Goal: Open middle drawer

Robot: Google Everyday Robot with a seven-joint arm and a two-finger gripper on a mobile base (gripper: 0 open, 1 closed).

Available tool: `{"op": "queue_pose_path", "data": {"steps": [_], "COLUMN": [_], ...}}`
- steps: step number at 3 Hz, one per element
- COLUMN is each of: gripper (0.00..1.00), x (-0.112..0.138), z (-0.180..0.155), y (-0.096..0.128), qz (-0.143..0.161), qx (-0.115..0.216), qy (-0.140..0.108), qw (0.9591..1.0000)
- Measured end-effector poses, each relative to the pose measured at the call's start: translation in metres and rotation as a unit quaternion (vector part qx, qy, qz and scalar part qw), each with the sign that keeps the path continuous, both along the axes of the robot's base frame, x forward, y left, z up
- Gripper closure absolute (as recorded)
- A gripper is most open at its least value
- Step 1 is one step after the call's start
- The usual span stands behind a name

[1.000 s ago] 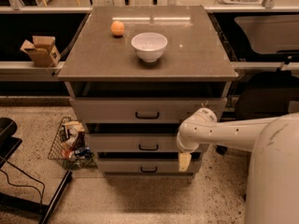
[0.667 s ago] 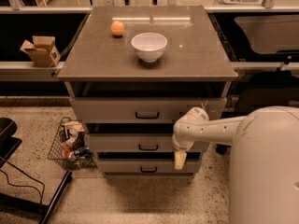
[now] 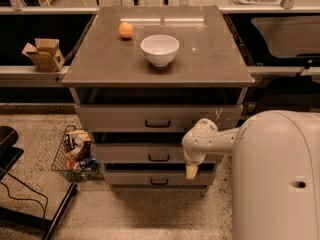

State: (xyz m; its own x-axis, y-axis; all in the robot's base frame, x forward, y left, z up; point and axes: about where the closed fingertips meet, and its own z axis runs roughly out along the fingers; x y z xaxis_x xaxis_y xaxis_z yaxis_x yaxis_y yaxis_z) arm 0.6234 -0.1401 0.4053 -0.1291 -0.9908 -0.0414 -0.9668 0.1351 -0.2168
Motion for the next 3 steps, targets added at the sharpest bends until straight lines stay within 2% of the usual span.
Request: {"op": "queue_pose_path", "data": {"steps": [3], "gripper": [0.95], "x": [-0.004], "z": [0.014], "y": [-0.005], "qz": [-0.002], "qx": [-0.006], "qy": [0.004], "qw": [1.0]}}
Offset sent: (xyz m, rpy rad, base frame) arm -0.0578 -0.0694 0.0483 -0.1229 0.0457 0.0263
